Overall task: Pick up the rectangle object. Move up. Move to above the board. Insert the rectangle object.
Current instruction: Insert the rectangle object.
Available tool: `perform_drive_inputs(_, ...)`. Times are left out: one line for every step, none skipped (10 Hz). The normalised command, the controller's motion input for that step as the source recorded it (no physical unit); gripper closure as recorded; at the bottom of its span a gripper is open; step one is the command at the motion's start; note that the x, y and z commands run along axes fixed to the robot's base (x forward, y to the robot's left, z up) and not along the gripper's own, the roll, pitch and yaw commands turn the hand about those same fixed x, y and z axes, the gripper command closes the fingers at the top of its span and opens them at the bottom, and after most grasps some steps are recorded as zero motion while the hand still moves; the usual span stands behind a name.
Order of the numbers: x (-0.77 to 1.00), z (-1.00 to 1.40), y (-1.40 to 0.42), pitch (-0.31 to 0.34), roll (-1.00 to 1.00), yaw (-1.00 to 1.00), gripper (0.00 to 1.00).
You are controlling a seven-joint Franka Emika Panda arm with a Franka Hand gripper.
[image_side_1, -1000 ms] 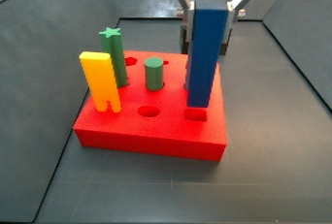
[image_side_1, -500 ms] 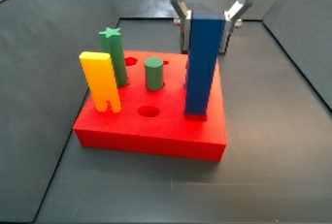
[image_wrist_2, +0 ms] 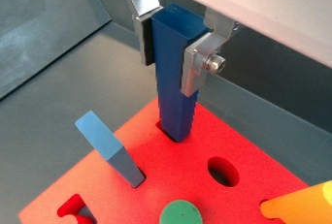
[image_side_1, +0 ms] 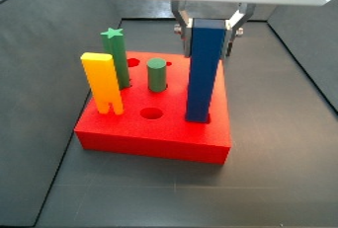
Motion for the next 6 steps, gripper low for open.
perform_drive_inputs(0.31,-0.10,0.00,0.014,0.00,-0.17,1.00)
perform_drive_inputs(0.35,-0.03,0.00,0.060,0.00,-0.20,1.00)
perform_drive_inputs(0.29,0.00,0.00,0.099,0.04,-0.16,1.00)
perform_drive_inputs(0.31,0.00,0.00,0.116,0.04,-0.16,1.00)
perform_drive_inputs(0.22,-0.06,0.00,0.051,0.00,-0.13,1.00)
perform_drive_inputs(0.06,-0.16,0.00,0.000,0.00,-0.09,1.00)
